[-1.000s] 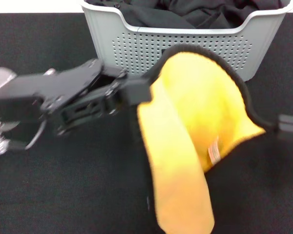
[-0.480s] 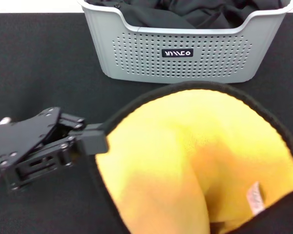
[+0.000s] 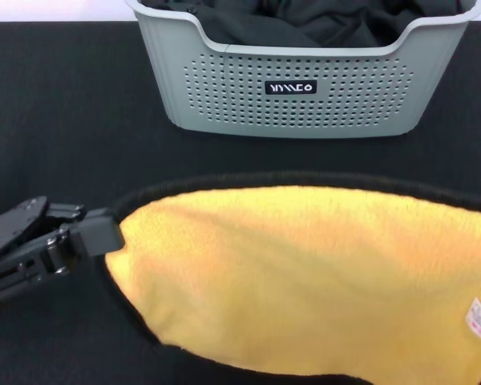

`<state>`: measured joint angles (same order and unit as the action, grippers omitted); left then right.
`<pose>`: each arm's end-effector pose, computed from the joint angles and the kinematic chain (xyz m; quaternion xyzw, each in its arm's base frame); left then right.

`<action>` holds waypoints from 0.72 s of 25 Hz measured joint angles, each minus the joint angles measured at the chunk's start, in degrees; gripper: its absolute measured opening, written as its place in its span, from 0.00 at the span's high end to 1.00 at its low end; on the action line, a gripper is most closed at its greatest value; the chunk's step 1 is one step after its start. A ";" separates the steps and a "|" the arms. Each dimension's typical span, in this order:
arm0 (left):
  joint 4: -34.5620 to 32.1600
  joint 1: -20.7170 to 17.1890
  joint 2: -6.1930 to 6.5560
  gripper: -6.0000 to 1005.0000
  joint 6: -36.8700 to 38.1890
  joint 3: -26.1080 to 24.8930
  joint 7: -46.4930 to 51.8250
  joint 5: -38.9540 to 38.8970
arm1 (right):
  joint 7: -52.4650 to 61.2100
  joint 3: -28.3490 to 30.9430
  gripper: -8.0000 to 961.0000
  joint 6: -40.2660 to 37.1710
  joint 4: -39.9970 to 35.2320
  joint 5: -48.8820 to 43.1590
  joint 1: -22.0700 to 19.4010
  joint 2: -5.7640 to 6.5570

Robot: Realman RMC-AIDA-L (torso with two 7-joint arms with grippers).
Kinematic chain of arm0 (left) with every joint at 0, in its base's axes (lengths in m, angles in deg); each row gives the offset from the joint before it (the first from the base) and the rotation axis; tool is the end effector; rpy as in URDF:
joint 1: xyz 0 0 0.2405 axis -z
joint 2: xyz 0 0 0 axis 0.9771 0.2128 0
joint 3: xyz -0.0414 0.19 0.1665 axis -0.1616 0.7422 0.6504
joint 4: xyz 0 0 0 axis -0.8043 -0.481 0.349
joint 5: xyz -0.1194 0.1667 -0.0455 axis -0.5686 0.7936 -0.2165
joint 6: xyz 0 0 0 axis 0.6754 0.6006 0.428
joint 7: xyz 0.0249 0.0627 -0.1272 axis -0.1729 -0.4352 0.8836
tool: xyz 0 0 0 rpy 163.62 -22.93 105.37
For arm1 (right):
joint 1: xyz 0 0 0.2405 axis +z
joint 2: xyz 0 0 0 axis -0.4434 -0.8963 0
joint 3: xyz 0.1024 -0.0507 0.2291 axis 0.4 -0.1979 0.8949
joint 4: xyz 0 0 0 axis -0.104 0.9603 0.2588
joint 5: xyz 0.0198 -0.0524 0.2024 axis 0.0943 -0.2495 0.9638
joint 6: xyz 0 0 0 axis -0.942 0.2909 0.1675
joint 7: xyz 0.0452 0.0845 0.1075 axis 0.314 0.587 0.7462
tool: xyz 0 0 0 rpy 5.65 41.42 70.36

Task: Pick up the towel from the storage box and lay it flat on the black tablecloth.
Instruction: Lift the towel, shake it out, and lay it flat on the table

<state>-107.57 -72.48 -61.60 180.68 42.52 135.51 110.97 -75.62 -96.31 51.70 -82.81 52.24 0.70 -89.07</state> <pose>-0.2472 0.2019 0.0769 0.8272 0.2785 0.4789 0.0943 0.2036 0.1223 0.1434 -0.9041 0.1030 0.3634 0.1997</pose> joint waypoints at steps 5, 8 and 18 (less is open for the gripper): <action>0.05 -2.34 0.04 0.97 0.01 0.18 0.32 -1.21 | 0.38 -0.05 0.96 0.10 -0.62 0.83 -0.86 -0.16; -1.47 -4.03 0.18 0.97 0.11 0.45 1.24 -3.14 | 0.52 -0.64 0.96 0.19 -1.54 1.24 -0.74 -0.01; -3.96 -8.91 0.15 0.97 0.19 0.46 3.67 -5.74 | 3.88 -4.62 0.95 0.34 -3.72 2.18 2.13 1.47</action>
<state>-111.53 -81.39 -61.44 180.88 42.98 139.19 105.23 -71.74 -100.93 52.04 -86.53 54.42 2.84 -87.60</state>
